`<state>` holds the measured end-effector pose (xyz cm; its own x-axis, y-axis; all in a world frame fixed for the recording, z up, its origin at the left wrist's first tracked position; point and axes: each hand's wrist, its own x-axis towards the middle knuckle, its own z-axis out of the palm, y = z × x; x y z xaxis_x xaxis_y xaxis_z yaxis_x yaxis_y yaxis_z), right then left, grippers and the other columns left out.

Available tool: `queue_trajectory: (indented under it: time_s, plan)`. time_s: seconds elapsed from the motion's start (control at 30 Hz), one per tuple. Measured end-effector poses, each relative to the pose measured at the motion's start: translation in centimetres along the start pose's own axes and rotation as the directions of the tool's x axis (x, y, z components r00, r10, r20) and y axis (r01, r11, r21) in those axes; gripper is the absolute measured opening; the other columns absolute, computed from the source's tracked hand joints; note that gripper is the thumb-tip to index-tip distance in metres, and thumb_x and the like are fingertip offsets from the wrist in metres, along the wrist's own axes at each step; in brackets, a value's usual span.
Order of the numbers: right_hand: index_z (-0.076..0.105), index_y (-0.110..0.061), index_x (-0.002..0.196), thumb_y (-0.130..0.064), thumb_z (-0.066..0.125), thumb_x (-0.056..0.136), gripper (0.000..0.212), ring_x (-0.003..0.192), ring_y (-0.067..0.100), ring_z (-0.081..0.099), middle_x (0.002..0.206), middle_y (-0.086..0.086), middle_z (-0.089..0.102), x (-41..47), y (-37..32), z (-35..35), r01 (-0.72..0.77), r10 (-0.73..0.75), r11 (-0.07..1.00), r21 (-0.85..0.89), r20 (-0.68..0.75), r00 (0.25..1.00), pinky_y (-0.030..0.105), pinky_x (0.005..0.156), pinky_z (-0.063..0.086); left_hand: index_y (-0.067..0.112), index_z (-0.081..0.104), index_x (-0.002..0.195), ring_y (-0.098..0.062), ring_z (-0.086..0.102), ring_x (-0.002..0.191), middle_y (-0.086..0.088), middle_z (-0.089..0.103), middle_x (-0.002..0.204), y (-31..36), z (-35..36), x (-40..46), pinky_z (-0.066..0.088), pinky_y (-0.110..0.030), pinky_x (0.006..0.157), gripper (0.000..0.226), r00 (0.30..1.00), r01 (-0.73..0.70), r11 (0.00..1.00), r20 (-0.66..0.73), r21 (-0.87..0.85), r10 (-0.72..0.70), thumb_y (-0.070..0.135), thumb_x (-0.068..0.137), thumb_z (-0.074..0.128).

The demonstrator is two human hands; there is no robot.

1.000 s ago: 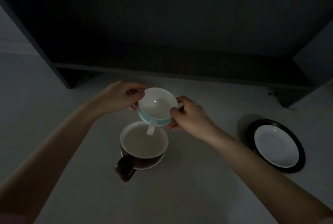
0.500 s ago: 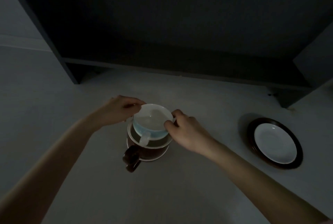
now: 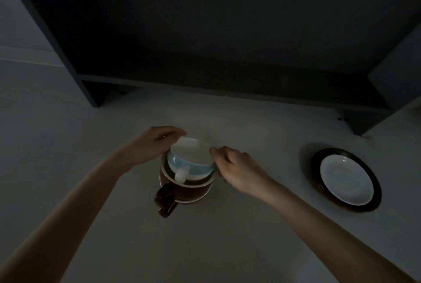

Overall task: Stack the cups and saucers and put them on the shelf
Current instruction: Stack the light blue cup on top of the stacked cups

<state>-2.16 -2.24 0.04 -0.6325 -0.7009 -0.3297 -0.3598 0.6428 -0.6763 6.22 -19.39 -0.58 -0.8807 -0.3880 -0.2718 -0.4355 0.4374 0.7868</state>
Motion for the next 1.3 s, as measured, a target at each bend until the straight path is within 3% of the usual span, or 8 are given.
queue_trajectory:
  time_s: [0.37,0.47,0.6,0.7,0.87,0.97,1.1,1.3]
  plan:
    - [0.053,-0.003,0.108,-0.033,0.024,0.096,0.044,0.097,0.039,0.059,0.104,0.024,0.064,-0.2,1.3,-0.5,0.051,-0.051,0.998,0.039,-0.009,0.999,0.050,0.090,0.046,0.024,0.057,0.103,0.000,0.054,0.082,0.010,0.058,0.091,-1.0,0.1,-0.3,0.042,-0.014,0.065,0.028,0.999,-0.019,0.983,-0.053,-0.182,0.009,0.022,0.095,0.031]
    - [0.045,-0.011,0.126,-0.029,0.033,0.095,0.037,0.106,0.028,0.059,0.114,0.014,0.063,-0.3,2.6,-0.2,0.081,-0.077,0.986,0.145,-0.035,0.996,0.037,0.093,0.045,0.040,0.049,0.098,0.002,0.062,0.081,0.013,0.059,0.096,-2.7,-0.3,-0.7,0.049,-0.014,0.065,0.031,0.996,-0.061,0.964,-0.080,-0.260,0.042,0.014,0.094,0.033]
    - [0.016,-0.015,0.143,-0.028,0.054,0.088,0.068,0.120,0.011,0.045,0.142,0.006,0.040,-1.1,4.7,0.9,0.152,-0.156,0.987,0.055,0.080,0.984,0.017,0.094,0.035,0.052,0.029,0.119,0.013,0.057,0.099,0.014,0.048,0.119,-6.3,-0.8,-1.9,0.048,-0.023,0.089,0.077,0.994,-0.098,0.982,0.040,-0.164,0.105,-0.015,0.083,0.043]
    - [0.003,-0.016,0.145,-0.037,0.066,0.078,0.095,0.137,0.016,0.029,0.153,0.005,0.022,-1.6,5.8,2.4,0.211,-0.205,0.977,-0.031,0.144,0.968,0.025,0.110,0.028,0.055,0.002,0.124,-0.005,0.038,0.125,0.017,0.030,0.137,-7.6,-0.4,-3.2,0.034,-0.029,0.102,0.092,0.983,-0.100,0.992,0.161,0.081,0.086,0.005,0.077,0.064]
    - [0.004,-0.017,0.144,-0.041,0.072,0.070,0.104,0.138,0.006,0.018,0.153,-0.002,0.020,-1.6,6.2,4.8,0.333,-0.326,0.941,-0.062,0.093,0.941,0.025,0.116,0.018,0.055,-0.006,0.124,0.002,0.024,0.127,0.026,0.020,0.137,-7.0,0.6,-4.0,0.023,-0.006,0.100,0.108,0.979,-0.119,0.975,0.188,0.186,0.083,0.056,0.047,0.070]
    - [-0.005,-0.030,0.135,-0.055,0.063,0.064,0.101,0.132,-0.004,0.011,0.149,-0.006,0.022,-1.5,6.2,5.6,0.343,-0.343,0.936,-0.080,0.020,0.939,0.022,0.112,0.008,0.048,0.004,0.117,0.004,0.023,0.119,0.040,0.015,0.114,-5.6,1.2,-4.2,0.018,0.015,0.077,0.103,0.985,-0.125,0.979,0.139,0.159,0.103,0.041,0.049,0.081]
    - [-0.012,-0.028,0.134,-0.067,0.046,0.057,0.104,0.131,-0.003,0.000,0.154,-0.002,0.013,-1.1,6.6,6.5,0.309,-0.315,0.941,-0.141,-0.027,0.949,0.031,0.113,-0.005,0.045,0.006,0.120,0.002,0.026,0.117,0.031,0.023,0.120,-4.9,1.3,-3.8,0.023,0.012,0.073,0.094,0.984,-0.097,0.984,0.164,0.149,0.072,0.043,0.049,0.069]
    - [0.014,-0.017,0.142,-0.057,0.063,0.055,0.108,0.136,0.009,0.026,0.150,-0.002,0.030,-0.5,6.2,7.1,0.257,-0.255,0.960,0.113,-0.032,0.967,0.047,0.114,0.025,0.049,0.008,0.119,0.002,0.037,0.109,0.034,0.036,0.109,-5.0,2.4,-4.0,0.033,0.005,0.069,0.099,0.993,-0.044,0.996,0.117,0.083,0.035,0.047,0.038,0.064]
